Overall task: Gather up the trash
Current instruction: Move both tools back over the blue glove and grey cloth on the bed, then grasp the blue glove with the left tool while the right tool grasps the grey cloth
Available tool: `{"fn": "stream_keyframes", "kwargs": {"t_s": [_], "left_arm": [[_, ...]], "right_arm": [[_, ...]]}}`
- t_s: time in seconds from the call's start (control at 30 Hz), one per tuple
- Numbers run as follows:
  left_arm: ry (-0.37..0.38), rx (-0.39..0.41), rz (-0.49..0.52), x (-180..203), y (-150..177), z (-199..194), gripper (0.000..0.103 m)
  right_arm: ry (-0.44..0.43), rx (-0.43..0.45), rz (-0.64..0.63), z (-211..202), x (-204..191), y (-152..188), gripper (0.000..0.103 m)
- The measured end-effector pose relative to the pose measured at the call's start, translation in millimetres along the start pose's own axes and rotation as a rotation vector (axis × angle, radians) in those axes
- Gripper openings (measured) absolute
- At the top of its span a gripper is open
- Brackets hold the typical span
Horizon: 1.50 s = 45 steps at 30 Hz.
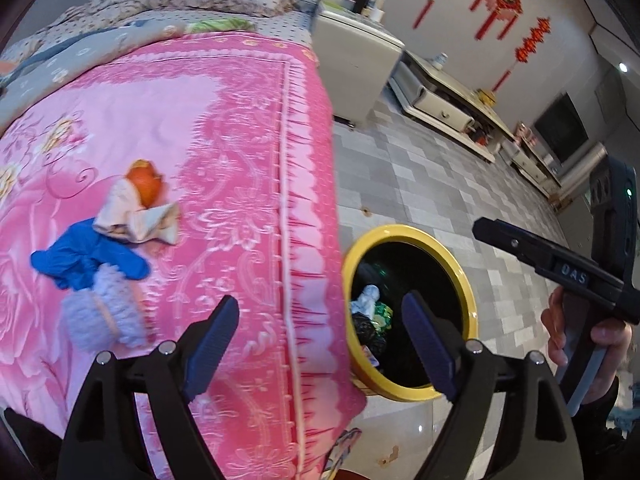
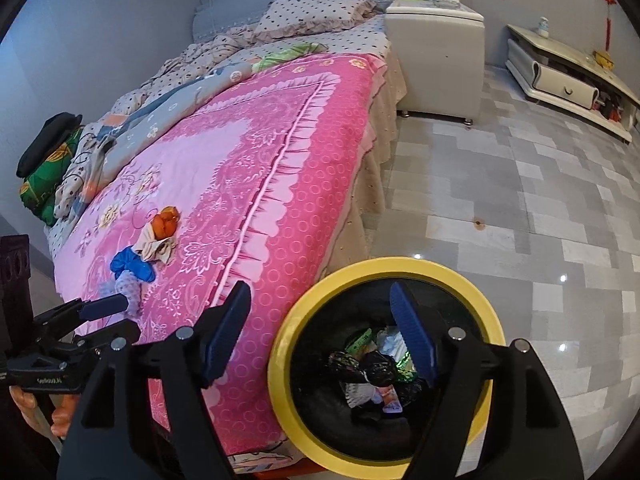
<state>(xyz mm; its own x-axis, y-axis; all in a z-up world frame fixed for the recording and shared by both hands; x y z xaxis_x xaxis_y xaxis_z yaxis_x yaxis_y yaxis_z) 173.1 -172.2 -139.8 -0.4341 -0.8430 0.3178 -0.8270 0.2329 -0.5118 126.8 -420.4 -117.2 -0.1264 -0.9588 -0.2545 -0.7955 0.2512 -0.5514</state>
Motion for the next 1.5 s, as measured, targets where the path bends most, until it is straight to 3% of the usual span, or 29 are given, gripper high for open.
{"fn": "stream_keyframes", "kwargs": {"t_s": [0.37, 0.73, 1.1, 1.33, 1.5], "left_arm": [[-0.117, 0.072, -0.236, -122, 0, -38, 0.080], [-0.165, 0.065, -0.486, -218, 10, -35, 0.080], [-0.133, 0.053, -0.597, -244, 12, -10, 0.080], [-0.106, 0.056, -0.587, -235, 7, 5, 0.079], [-0.066, 0.065, -0.609, -231, -1, 16, 0.056]], "right_arm": [[-0.135, -0.042, -0.159, 30, -109, -17, 0.069], [-0.212, -0.158, -0.226, 91, -179, -19, 0.069], [-0.320, -0.274, -0.282, 146, -235, -11, 0.069], [-0.339, -0.303, -0.285, 163, -242, -8, 0.069], [-0.342, -0.315, -0.306, 173, -245, -5, 0.069]]}}
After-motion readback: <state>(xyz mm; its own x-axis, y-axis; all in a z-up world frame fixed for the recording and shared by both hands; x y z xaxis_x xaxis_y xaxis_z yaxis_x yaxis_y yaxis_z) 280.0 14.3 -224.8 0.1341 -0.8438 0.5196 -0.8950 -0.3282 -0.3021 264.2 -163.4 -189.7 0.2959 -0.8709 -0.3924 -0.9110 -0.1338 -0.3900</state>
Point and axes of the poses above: each gripper's, at about its wrist camera, not at the fingertips, and z roughly the way its jaws point, x to its right, y to its underside, the point moved 9 cm from there along z, roughly the way its jaws point, and after that the axes turned 3 degrees about z, right-handed, at the moved point
